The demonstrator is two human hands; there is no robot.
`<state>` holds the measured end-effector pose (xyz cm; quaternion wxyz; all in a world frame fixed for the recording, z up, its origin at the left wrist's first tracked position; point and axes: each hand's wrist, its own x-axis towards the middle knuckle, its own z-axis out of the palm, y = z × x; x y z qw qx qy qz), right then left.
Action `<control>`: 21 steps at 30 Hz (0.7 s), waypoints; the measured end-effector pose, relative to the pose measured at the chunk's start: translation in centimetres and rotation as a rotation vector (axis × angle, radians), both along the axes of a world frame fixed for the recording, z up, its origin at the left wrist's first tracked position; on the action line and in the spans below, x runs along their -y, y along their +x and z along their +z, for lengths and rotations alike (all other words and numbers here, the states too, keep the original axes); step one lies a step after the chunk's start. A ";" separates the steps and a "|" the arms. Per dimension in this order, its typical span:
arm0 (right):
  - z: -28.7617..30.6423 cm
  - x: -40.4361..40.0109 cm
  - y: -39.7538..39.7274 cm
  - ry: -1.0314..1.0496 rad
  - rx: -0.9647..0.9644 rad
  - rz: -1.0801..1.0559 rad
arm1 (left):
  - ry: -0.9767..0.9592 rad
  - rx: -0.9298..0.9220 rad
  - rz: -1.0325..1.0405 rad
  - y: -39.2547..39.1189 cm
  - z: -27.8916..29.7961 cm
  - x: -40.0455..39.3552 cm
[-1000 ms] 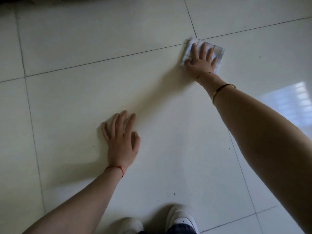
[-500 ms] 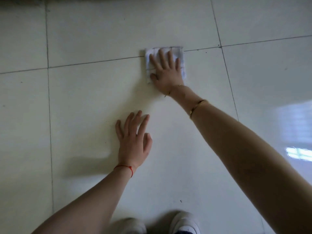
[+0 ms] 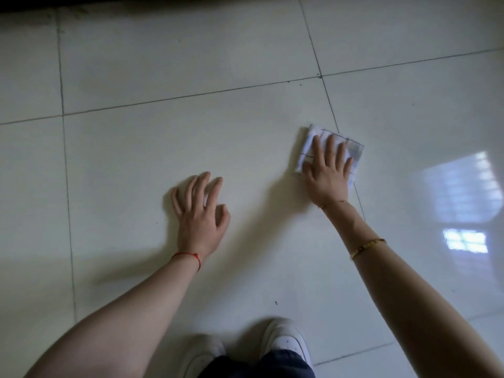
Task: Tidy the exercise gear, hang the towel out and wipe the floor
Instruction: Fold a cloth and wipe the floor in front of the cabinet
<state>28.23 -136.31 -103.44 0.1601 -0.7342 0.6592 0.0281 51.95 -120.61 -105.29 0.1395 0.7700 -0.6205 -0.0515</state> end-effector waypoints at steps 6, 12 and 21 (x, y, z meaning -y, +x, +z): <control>0.8 -5.8 1.1 0.035 0.046 0.107 | 0.068 0.038 0.020 -0.3 0.0 0.0; 0.7 -12.8 1.2 -0.005 0.101 0.237 | 0.030 0.066 0.051 -0.8 0.3 0.3; 0.7 -11.7 -5.3 0.008 0.009 -0.196 | -0.005 0.029 0.017 -2.8 0.3 3.3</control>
